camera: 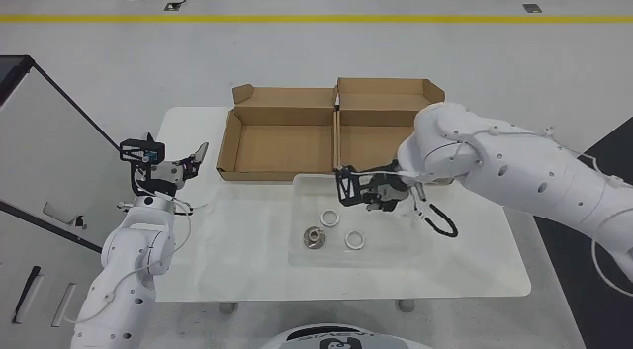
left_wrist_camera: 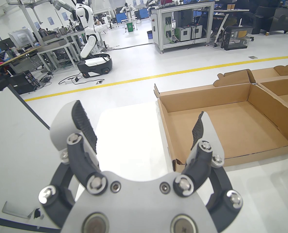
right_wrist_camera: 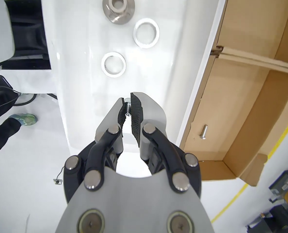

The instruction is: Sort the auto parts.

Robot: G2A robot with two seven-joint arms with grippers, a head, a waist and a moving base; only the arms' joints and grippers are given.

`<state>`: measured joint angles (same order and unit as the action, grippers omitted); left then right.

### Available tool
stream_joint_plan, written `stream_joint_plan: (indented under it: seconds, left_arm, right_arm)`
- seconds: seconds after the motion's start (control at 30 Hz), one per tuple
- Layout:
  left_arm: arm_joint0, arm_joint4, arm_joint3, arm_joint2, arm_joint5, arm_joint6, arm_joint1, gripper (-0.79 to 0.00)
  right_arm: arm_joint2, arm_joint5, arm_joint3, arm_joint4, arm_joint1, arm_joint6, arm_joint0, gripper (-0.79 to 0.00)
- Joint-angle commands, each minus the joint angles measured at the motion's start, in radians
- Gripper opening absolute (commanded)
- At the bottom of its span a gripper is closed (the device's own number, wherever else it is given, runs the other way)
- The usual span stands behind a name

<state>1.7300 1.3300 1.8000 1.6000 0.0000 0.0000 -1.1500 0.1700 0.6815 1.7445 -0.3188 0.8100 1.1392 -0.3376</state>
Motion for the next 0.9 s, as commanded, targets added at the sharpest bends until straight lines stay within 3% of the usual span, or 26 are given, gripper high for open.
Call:
stream_joint_plan:
  seconds: [0.0,0.4,0.87]
  left_arm:
    - [0.0,0.0,0.0,0.0,0.0,0.0,0.0,0.0]
    - [0.0,0.0,0.0,0.0,0.0,0.0,0.0,0.0]
    - [0.0,0.0,0.0,0.0,0.0,0.0,0.0,0.0]
  right_arm:
    - [0.0,0.039,-0.006,0.015,-0.002,-0.039,0.013,-0.785]
    - [0.0,0.324,-0.221,-0.028,0.005,-0.324,0.089,-0.785]
    - [0.0,0.331,-0.296,0.082,0.092,-0.331,0.183,-0.785]
